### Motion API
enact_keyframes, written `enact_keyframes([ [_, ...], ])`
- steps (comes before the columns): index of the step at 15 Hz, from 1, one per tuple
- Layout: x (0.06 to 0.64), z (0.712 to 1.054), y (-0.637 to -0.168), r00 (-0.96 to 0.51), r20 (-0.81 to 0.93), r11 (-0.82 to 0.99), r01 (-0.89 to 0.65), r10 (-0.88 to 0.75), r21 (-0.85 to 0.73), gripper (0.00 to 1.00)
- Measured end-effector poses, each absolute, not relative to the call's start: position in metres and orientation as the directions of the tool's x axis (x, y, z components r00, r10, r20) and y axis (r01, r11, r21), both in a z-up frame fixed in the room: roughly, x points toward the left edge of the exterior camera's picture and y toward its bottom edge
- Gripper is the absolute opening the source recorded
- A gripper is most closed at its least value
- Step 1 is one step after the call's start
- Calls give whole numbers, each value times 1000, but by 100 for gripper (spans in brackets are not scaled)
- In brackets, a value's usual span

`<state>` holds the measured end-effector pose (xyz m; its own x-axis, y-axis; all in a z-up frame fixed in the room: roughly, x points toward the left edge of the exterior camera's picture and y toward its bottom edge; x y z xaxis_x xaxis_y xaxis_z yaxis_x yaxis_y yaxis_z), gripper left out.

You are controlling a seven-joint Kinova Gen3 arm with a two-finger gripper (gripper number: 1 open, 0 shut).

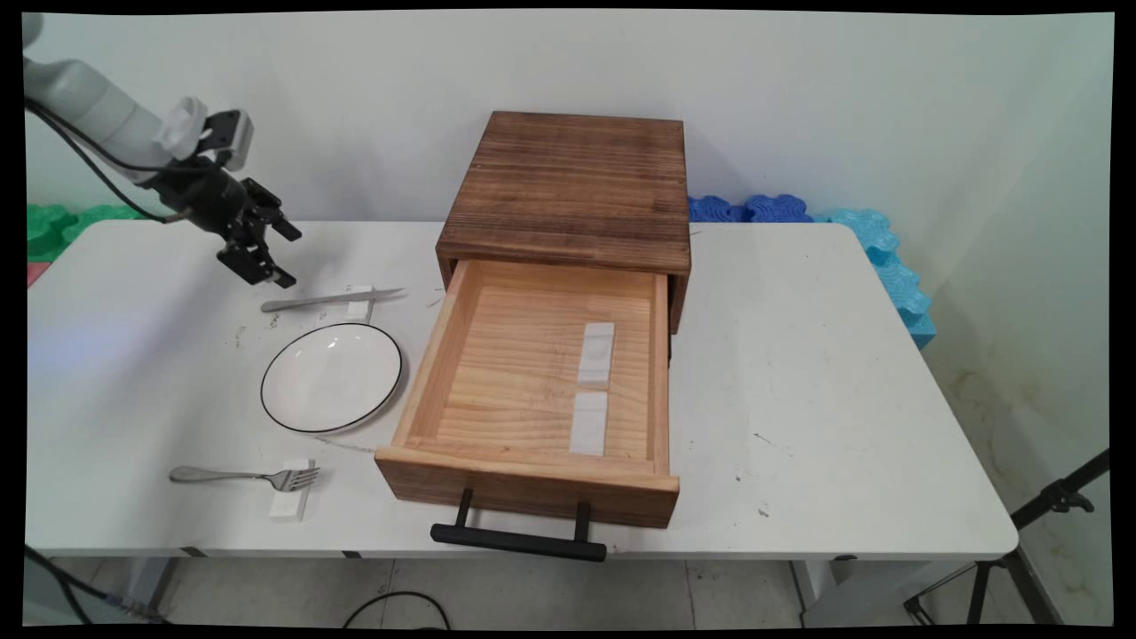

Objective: Pick up the knife from the left of the white plate

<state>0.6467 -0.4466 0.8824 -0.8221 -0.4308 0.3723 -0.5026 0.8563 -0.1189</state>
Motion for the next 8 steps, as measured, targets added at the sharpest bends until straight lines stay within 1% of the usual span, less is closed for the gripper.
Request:
enact_keyframes([
  [8,651,852,-461,-837,344,864,-489,-426,-119,100],
])
